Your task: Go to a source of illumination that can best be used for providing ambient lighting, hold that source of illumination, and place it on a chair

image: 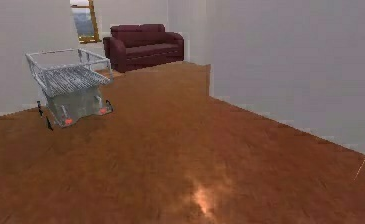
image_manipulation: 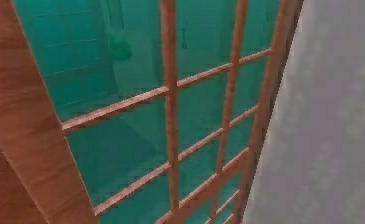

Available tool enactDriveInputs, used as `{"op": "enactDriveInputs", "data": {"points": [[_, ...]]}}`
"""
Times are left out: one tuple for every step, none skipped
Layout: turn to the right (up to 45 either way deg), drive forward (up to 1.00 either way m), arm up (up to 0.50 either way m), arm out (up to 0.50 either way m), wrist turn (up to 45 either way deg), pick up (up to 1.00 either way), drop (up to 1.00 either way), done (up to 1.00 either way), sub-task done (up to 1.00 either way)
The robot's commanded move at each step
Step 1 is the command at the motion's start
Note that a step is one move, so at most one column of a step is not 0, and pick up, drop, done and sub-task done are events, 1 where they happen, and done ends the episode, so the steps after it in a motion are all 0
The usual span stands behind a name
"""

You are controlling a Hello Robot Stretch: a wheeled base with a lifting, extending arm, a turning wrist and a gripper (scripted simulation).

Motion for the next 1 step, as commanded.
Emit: {"op": "enactDriveInputs", "data": {"points": [[3.0,0.0,0.0,0.0,0.0,0.0,0.0,0.0,0.0]]}}
